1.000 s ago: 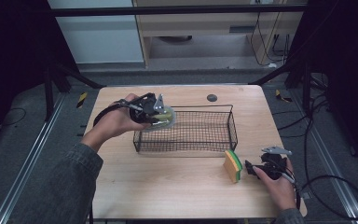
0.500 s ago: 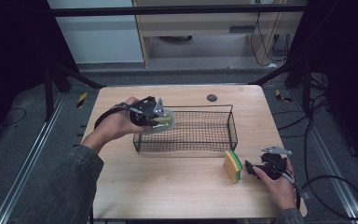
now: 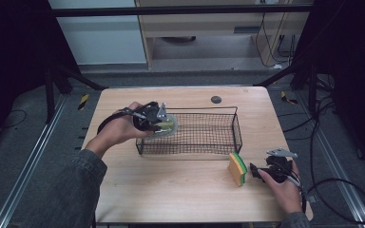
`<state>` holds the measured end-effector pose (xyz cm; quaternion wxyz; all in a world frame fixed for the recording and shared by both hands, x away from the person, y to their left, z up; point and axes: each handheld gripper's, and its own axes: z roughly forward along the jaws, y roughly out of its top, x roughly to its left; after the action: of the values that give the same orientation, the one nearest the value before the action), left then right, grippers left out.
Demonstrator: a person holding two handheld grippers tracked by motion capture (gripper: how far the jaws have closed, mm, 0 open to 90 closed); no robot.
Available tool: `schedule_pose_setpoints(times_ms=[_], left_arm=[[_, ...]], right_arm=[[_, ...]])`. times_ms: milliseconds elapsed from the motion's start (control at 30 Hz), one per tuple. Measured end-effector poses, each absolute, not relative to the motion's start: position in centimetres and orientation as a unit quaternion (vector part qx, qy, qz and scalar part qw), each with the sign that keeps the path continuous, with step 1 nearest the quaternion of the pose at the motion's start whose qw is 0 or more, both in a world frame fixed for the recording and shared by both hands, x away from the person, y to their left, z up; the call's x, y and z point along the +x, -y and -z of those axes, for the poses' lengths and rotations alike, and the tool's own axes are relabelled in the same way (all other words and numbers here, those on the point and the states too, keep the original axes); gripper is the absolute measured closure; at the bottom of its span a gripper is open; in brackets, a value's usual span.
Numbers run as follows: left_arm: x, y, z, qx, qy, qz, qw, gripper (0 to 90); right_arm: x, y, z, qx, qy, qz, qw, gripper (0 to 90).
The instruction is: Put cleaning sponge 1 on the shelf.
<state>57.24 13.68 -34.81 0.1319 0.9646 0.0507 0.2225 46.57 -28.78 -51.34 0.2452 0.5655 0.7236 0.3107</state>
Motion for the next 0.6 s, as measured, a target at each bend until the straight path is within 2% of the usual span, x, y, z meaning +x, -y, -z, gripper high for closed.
schedule_pose_setpoints(times_ms=[600], left_arm=[[57.7,-13.8,36.5,0.968,-0.054,-0.21,0.128,70.3]], right_arm=[[46.6,28.8,51.3,0.567,-0.723,-0.311,0.244,1.3]])
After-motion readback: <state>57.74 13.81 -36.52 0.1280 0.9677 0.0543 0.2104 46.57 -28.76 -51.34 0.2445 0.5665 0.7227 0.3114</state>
